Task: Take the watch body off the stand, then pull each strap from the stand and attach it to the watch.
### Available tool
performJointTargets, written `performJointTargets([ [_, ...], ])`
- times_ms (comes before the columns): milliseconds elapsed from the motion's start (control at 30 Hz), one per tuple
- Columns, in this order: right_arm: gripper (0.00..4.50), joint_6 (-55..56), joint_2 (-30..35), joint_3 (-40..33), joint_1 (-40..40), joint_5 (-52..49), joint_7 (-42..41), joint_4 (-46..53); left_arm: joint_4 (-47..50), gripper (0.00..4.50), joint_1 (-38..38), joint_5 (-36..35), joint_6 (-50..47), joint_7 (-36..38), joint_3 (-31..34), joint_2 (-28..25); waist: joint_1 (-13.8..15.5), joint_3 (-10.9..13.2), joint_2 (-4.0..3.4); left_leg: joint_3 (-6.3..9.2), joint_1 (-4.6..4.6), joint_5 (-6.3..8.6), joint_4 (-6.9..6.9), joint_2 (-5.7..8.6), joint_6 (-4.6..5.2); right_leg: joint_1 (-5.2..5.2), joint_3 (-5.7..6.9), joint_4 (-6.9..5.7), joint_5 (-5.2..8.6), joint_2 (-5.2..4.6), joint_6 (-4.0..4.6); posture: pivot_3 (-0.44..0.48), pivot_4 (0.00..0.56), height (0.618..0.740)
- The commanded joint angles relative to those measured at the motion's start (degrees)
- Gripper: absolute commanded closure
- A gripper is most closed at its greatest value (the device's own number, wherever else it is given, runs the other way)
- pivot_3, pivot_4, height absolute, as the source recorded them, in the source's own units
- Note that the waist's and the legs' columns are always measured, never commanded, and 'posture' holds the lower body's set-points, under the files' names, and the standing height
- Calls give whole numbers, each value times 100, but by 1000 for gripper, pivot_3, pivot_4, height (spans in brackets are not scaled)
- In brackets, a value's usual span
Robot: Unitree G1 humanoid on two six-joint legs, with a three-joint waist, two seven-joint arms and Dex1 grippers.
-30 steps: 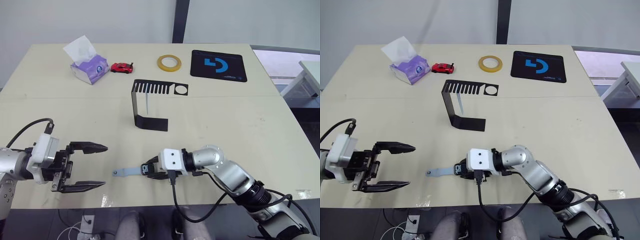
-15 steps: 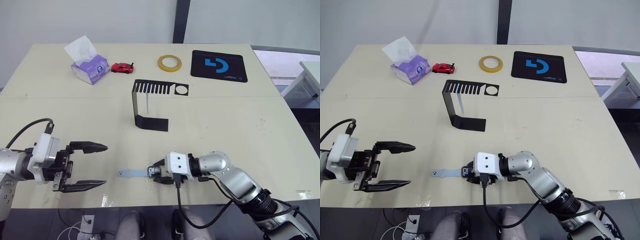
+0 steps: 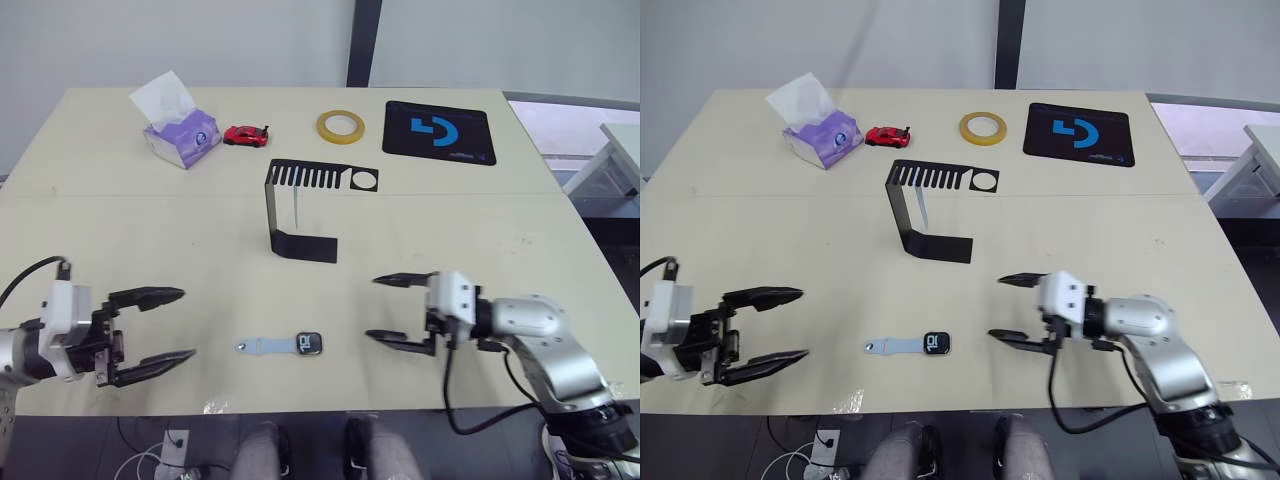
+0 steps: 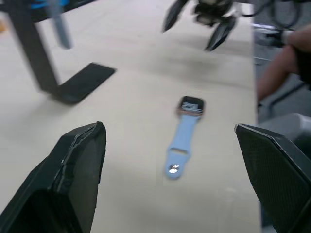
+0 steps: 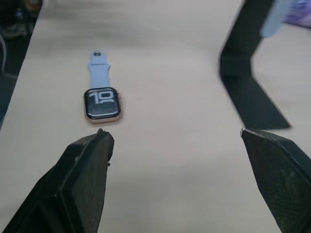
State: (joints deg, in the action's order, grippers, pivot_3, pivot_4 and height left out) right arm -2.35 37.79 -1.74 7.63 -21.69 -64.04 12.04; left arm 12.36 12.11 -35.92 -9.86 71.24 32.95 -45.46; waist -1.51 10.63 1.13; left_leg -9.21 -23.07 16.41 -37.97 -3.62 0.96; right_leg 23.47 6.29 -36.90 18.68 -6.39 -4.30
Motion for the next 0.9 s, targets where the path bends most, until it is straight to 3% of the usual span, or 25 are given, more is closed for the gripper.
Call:
performJointTargets([
  [33, 16, 651, 136, -831, -444, -182, -10, -253, -179, 0, 224, 193, 410, -412, 455, 252, -1, -1, 1, 0, 1, 0, 0, 0, 0, -1, 0, 0, 0, -1, 0, 0, 150, 740],
  [200, 16, 1183, 14, -1505, -1069, -5, 422, -918, -604, 0, 417, 406, 771, -1050, 773, 652, -4, -3, 4, 0, 11, 1, 0, -1, 0, -6, -1, -5, 0, -4, 0, 0, 150, 740],
  [433, 16, 1055, -183, -1305, -1058, -53, 764, -771, -371, 0, 226, 394, 750, -1485, 438, 831, -8, -3, 5, 0, 24, 2, 0, 0, 0, -13, -5, -16, 0, -8, 0, 0, 150, 740],
  [633, 16, 482, -318, -696, -623, -124, 873, -344, 13, 0, 8, 334, 608, -1799, 55, 906, -8, -3, 5, -3, 28, 4, 1, -1, -3, -14, -11, -17, 0, -9, 0, 0, 150, 740],
  [800, 16, -932, -1019, 71, 513, -281, 1668, -85, 548, 0, -299, 193, 196, -2236, -452, 1058, -30, -4, 6, -3, 30, 2, 1, -4, -6, -12, -14, -25, 0, -9, 1, 0, 150, 740],
  [900, 920, -1215, -1377, 438, 1071, -18, 1948, -293, 801, 0, -462, 230, 60, -2583, -613, 1197, -24, -4, 6, -5, 27, 1, 1, -3, -9, -6, -16, -32, 1, -9, 1, 0, 150, 740],
])
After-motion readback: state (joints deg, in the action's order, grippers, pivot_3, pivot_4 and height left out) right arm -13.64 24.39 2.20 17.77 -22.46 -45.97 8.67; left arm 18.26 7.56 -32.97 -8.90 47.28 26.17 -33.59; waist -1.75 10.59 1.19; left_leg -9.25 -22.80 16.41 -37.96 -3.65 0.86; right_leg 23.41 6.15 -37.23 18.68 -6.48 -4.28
